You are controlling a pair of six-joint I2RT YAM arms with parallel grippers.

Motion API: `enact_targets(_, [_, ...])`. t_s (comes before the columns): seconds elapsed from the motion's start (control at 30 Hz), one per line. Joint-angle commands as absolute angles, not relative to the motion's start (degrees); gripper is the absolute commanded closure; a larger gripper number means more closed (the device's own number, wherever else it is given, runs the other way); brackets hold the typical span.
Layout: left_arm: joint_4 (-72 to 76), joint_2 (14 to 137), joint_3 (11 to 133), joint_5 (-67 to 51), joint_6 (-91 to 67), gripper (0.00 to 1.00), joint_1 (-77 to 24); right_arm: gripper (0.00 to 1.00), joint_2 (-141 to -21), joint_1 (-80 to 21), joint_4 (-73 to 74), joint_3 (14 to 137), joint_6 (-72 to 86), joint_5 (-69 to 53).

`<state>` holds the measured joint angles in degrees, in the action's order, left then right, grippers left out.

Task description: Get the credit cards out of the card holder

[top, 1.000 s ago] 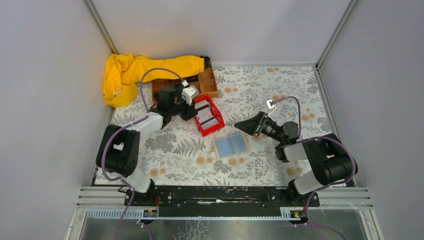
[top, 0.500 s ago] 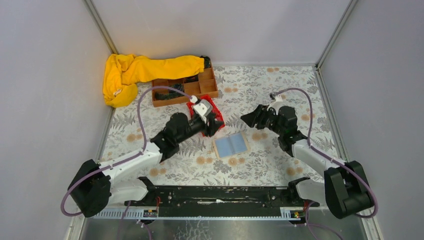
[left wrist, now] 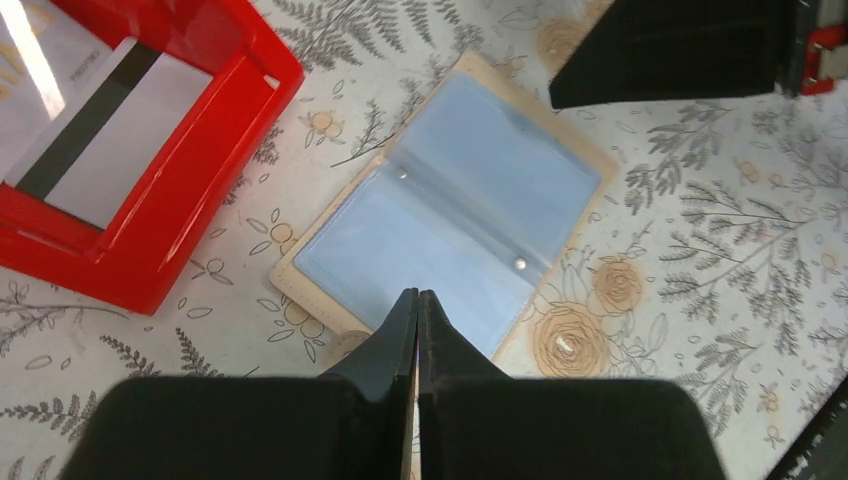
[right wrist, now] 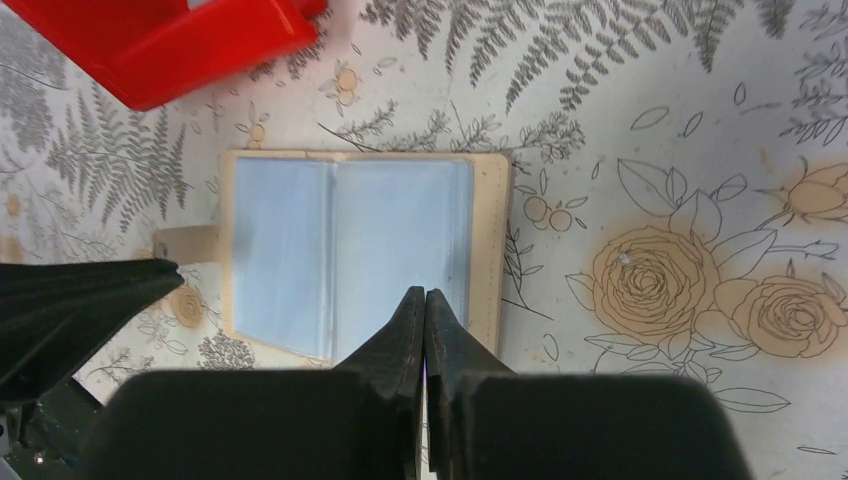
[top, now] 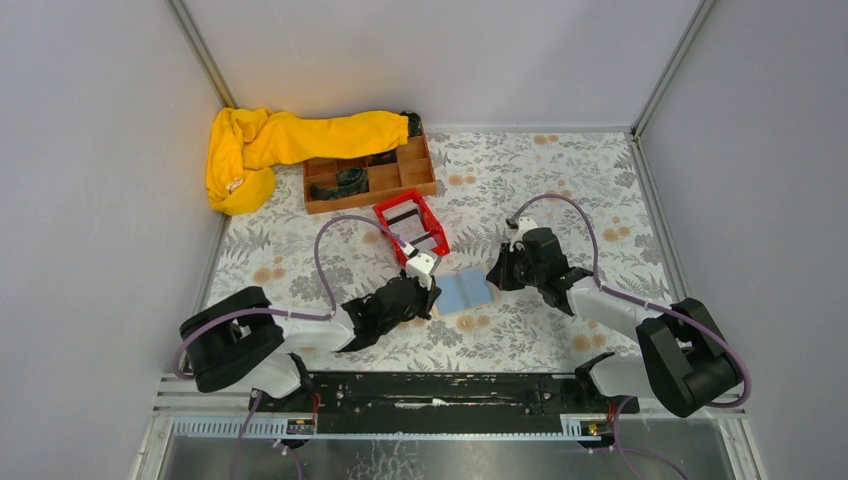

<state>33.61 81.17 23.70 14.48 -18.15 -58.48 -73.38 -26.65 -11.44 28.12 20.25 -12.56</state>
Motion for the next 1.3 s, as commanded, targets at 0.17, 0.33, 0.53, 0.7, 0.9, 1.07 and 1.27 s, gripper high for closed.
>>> enact_targets(0.17, [40.1,89.1,24.7,19.0,-24.6,1.0,-58.8,1.0,-75.4,-27.5,-13.8,26.3,20.6,-9.1])
enact_targets(0.33, [39.9,92.0,24.8,19.5,-25.6,1.0,-58.8,1.0,-76.9,-27.6,-14.8,25.1,20.6,-9.5])
enact_targets(0.53, [39.2,93.3,24.2,20.4,-25.8,1.0,-59.0,1.0,-80.7,-28.1,-18.0,24.5,21.3,-12.5])
enact_targets(0.7, [39.6,94.7,24.5,20.1,-25.8,1.0,-59.0,1.0,-81.8,-30.3,-18.5,25.7,21.3,-13.7])
enact_targets(0.9, [40.2,95.7,25.1,19.7,-25.7,1.0,-59.1,1.0,-80.5,-31.6,-19.3,26.3,22.1,-15.3])
enact_targets(1.07, [41.9,95.2,25.1,18.2,-25.8,1.0,-59.1,1.0,-78.9,-31.9,-19.2,26.5,22.3,-16.2])
enact_targets(1.27, [42.4,95.0,25.9,17.2,-25.3,1.0,-59.2,1.0,-76.3,-31.9,-18.8,27.2,22.0,-17.0])
